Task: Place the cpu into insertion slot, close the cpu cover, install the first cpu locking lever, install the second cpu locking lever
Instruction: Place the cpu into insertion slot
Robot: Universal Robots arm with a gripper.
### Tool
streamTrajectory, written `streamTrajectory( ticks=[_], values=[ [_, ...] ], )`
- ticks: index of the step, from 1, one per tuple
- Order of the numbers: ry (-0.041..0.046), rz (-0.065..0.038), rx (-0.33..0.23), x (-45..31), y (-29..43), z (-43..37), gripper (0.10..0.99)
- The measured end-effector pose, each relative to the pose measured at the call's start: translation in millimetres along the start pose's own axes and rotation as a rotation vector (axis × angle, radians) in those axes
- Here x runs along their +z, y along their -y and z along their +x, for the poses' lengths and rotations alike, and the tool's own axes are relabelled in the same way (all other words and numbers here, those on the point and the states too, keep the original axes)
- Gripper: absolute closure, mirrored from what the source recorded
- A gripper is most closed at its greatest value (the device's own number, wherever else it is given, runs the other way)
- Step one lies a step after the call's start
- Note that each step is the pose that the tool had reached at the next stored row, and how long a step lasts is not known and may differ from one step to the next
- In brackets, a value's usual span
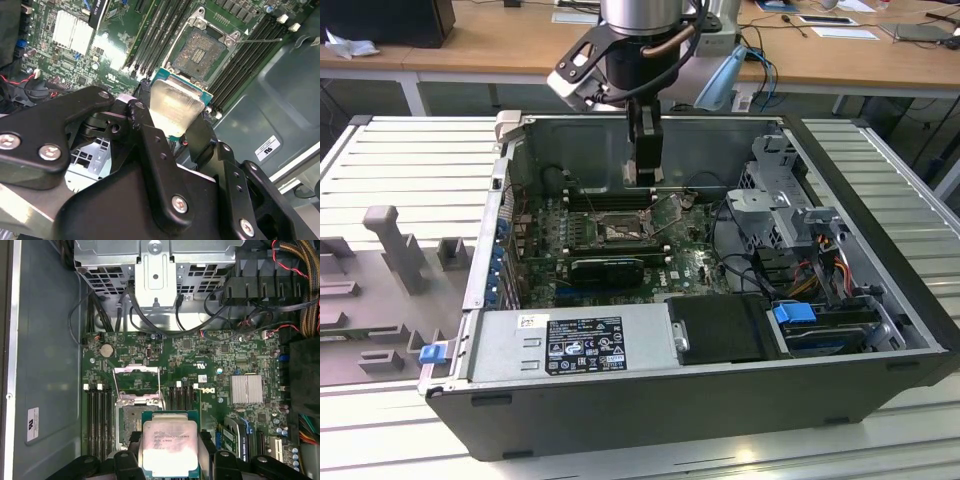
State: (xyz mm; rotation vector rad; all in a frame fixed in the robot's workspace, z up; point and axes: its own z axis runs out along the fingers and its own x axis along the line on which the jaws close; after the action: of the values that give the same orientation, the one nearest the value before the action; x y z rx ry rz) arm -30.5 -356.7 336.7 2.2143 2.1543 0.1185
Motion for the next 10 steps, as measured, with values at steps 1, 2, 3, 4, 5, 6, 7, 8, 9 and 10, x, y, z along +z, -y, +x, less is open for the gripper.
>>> streamTrajectory(
  ticks=[1,2,3,4,5,6,7,8,9,10],
  values=[
    [0.0,0.0,0.0,0.6,0.1,0.0,0.557],
    [0.0,0.0,0.0,1.3,0.1,0.0,0.557],
    [0.0,0.0,0.0,1.9,0.2,0.0,0.557],
    [0.0001,0.0,0.0,2.7,0.2,-0.1,0.557],
    [0.0001,0.0,0.0,3.3,0.3,-0.1,0.557],
    [0.0,0.0,0.0,4.0,0.4,-0.1,0.557],
    [0.0001,0.0,0.0,5.1,0.5,-0.1,0.557],
    [0.0001,0.0,0.0,6.1,0.6,-0.1,0.557],
    [0.0001,0.0,0.0,8.7,0.8,-0.1,0.557],
    [0.0002,0.0,0.0,10.3,0.9,-0.1,0.557]
  ],
)
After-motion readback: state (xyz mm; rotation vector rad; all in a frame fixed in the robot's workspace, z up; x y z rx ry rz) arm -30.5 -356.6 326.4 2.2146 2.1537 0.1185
